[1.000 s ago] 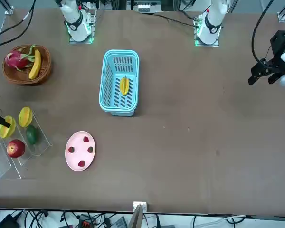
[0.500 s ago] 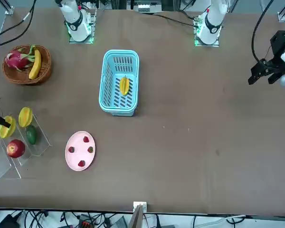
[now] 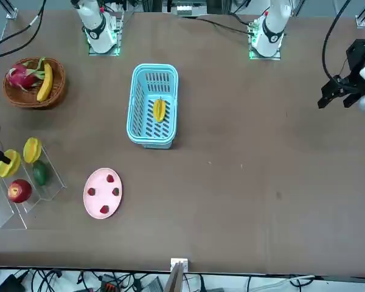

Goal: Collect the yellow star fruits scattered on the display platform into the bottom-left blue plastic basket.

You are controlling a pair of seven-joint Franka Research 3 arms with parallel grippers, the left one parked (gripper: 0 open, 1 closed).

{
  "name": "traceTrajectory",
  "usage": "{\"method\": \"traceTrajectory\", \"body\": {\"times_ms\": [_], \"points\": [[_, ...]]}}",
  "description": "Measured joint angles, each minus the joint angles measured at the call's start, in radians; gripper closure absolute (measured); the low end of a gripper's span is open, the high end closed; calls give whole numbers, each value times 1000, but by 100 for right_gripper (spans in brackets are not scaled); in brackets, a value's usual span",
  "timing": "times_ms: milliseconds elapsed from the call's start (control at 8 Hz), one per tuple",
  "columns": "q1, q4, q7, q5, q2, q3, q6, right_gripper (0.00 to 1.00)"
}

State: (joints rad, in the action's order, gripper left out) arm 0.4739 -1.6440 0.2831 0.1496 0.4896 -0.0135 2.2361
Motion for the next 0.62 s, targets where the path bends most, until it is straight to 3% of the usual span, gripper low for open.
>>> {"method": "traceTrajectory", "body": {"times_ms": [250, 625], "points": [[-28, 14, -57, -1, -45, 0, -122, 79], [-149, 18, -291, -8, -216, 3, -476, 81]]}}
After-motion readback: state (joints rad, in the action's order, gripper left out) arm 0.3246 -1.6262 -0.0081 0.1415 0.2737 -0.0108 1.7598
